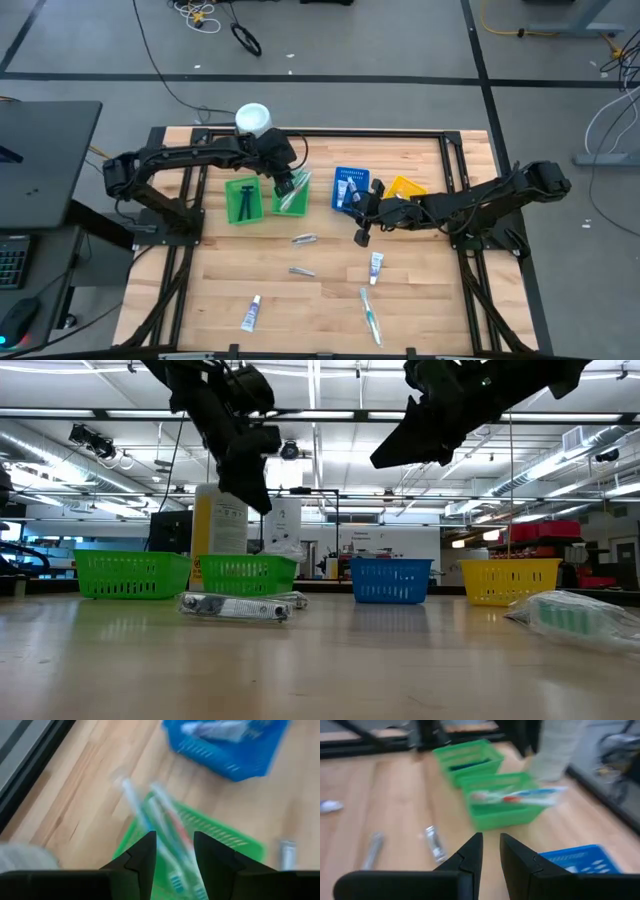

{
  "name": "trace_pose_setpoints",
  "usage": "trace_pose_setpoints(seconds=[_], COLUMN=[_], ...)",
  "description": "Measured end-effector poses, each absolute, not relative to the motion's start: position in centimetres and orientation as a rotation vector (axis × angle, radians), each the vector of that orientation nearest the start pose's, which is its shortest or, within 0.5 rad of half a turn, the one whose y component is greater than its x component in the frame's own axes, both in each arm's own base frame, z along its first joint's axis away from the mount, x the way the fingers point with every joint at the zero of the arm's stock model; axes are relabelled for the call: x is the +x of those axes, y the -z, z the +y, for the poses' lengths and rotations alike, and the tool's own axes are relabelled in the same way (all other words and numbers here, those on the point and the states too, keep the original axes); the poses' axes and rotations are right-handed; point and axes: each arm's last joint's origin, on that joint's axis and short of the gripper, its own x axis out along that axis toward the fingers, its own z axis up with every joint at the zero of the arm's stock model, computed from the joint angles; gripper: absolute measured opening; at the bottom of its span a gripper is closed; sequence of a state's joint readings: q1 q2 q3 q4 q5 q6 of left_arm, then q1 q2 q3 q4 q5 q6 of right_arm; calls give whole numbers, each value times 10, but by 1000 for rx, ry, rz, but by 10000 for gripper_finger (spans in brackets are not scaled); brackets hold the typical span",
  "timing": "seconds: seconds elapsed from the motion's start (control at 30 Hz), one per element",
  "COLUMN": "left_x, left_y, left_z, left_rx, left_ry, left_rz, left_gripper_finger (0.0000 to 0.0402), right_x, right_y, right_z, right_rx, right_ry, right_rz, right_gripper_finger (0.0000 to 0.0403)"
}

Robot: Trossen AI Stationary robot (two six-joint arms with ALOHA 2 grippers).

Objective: Pick & Place Travel size toiletries
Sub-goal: Put the purple toothpaste into the blue bin

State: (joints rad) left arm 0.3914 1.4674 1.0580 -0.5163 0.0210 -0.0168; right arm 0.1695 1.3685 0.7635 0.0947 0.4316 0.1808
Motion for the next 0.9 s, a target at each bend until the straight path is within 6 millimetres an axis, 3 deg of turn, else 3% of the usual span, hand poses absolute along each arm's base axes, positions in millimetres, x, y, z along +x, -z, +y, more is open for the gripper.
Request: trace_pose_setpoints(seconds=[0.3, 0.63, 0.77, 0.9], left_x=[264, 242, 231, 219], left_y=[-285, -319, -314, -288], left_z=[75, 30, 23, 17], left_rx=[-31, 88, 122, 121], left_ry=[-223, -329, -356, -183], left_rz=[796, 673, 689, 734], left_gripper_finger=[122, 121, 121, 121], right_x=[283, 297, 303, 306], right_y=[-217, -201, -201, -202], right_z=[36, 39, 41, 43], right_rx=[75, 101, 89, 99], right_ry=[248, 208, 157, 113], right_rz=[531, 529, 490, 460], right_gripper_finger=[95, 124, 125, 125])
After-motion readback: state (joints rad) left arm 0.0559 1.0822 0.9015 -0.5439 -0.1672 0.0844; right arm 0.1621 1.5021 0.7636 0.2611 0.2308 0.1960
